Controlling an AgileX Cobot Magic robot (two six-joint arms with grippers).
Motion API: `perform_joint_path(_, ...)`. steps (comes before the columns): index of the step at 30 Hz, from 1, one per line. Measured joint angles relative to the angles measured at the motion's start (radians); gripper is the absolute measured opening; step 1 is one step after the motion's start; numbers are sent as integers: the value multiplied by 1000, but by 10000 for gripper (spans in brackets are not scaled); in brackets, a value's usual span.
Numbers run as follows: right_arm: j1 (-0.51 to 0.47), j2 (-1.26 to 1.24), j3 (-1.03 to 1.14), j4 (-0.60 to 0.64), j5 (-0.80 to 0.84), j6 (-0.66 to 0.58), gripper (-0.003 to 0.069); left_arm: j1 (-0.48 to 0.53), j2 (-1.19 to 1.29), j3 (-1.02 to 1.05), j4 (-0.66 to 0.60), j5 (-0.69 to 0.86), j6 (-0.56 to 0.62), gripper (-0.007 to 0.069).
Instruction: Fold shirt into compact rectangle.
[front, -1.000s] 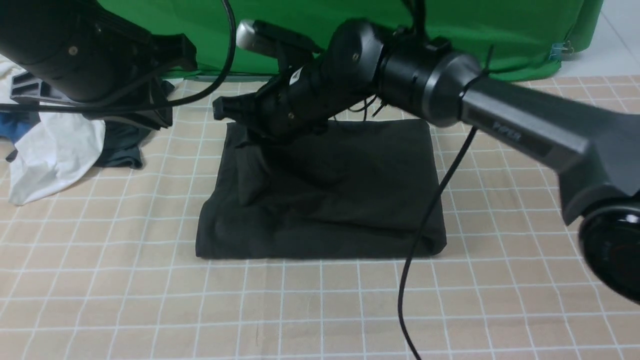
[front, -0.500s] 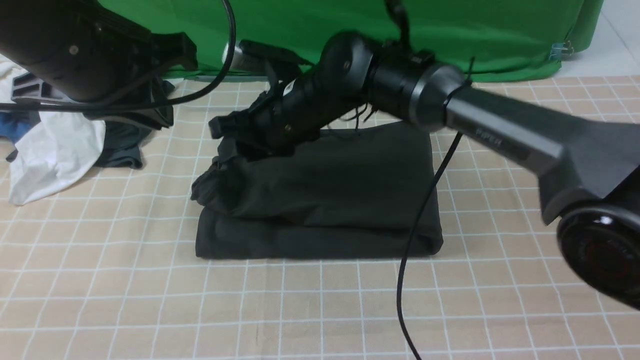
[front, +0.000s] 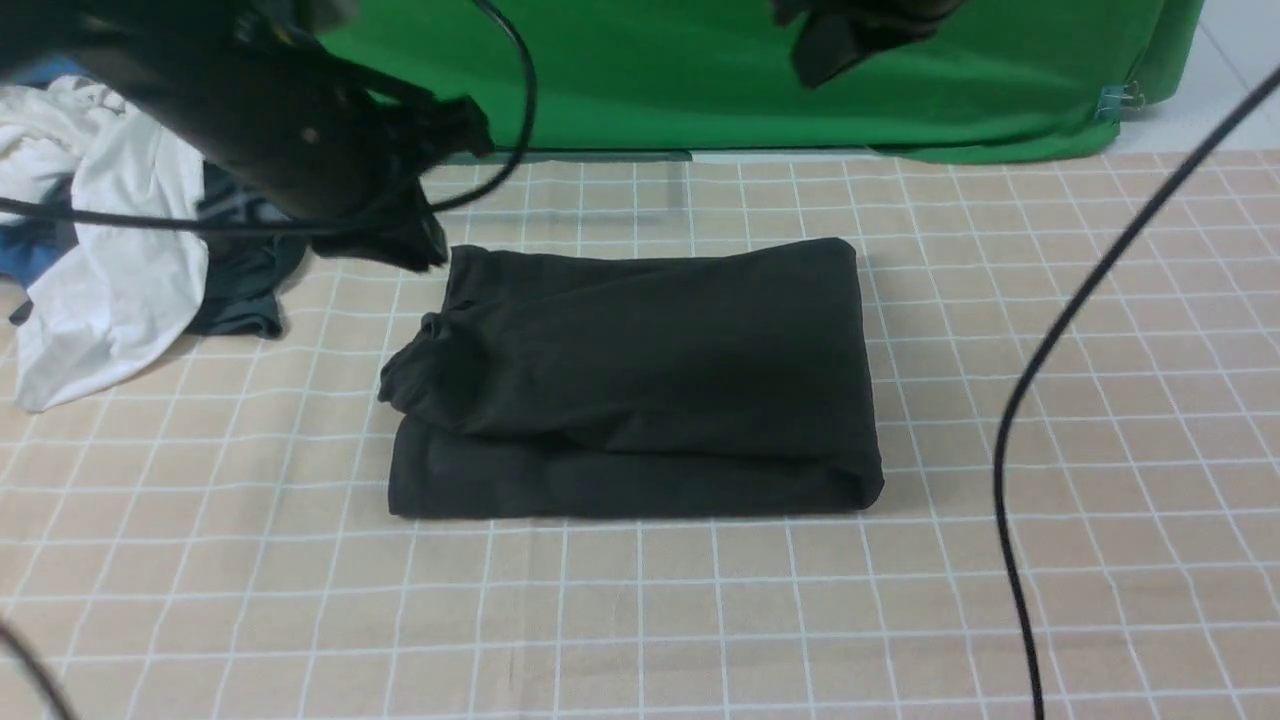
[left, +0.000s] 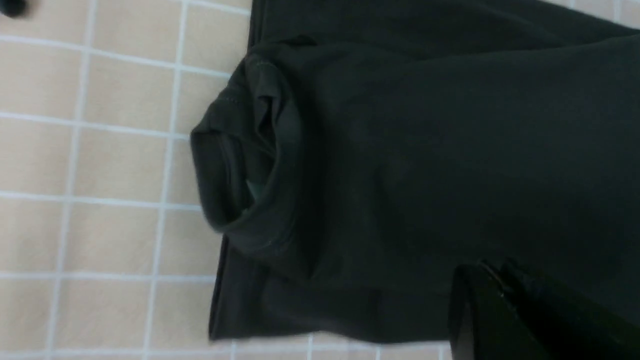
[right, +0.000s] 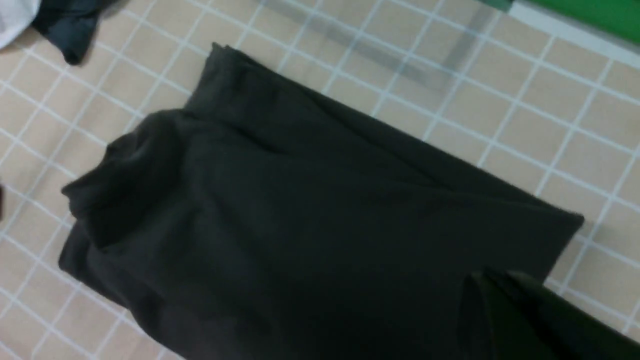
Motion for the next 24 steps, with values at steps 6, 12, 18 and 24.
perform_joint_path(6, 26, -5, 239, 24, -8, -10, 38, 0, 197, 0, 0, -53, 7, 47)
perform_joint_path(12, 63, 36, 415, 32, -87, -18, 38, 0, 301, 0, 91, 26, -62, 47)
perform_joint_path(18, 63, 71, 535, -4, -123, -15, 38, 0, 304, 0, 168, 65, -144, 47)
perform_joint_path(24, 63, 71, 584, -46, -132, -10, 38, 0, 300, 0, 168, 132, -162, 47)
